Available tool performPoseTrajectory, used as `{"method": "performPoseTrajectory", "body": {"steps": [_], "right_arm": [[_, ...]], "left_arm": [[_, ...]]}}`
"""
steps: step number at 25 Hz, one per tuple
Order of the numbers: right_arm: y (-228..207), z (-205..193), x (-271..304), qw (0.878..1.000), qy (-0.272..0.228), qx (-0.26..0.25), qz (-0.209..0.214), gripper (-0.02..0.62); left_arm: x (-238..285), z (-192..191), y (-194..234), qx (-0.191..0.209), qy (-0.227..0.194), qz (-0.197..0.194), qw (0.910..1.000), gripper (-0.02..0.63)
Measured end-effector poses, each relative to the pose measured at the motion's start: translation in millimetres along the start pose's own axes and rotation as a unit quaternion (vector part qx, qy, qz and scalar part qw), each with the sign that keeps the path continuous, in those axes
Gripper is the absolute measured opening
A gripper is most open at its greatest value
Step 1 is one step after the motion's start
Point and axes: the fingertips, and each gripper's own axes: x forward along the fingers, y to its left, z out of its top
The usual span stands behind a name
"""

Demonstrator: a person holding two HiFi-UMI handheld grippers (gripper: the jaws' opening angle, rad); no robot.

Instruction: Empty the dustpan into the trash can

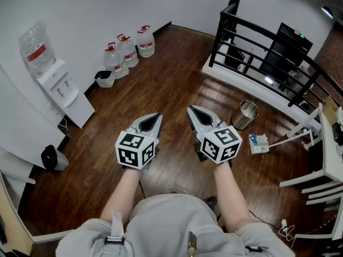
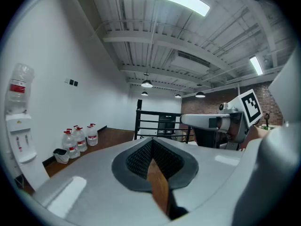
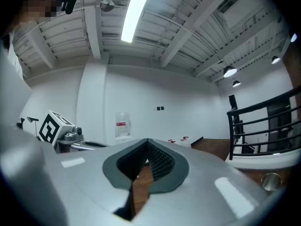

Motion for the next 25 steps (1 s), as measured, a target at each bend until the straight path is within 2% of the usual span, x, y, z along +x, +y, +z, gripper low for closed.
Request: {"method": "performPoseTrajectory", "body": {"steps": [6, 11, 20, 25], "right_arm": [[-54.3, 2.6, -45.0, 0.998, -0.009, 0.005, -0.064, 0.000], [-107.2, 4.9, -108.9, 0.990, -0.017, 0.013, -0.141, 0.000], [-198.5, -6.0, -263.0, 0.960, -0.023, 0.034, -0.277, 0.000], [-255.0, -13.6, -349.9, 0.943, -0.026, 0.048, -0.329, 0.000]], "left_arm": [[44.3, 2.4, -47.2, 0.012, 0.001, -0.060, 0.9981, 0.003], [88.3, 4.0, -111.6, 0.027, 0.010, -0.133, 0.9907, 0.003], [161.6, -12.4, -259.0, 0.053, 0.041, -0.260, 0.9634, 0.003], [204.5, -27.3, -349.7, 0.063, 0.056, -0.309, 0.9471, 0.003]]}}
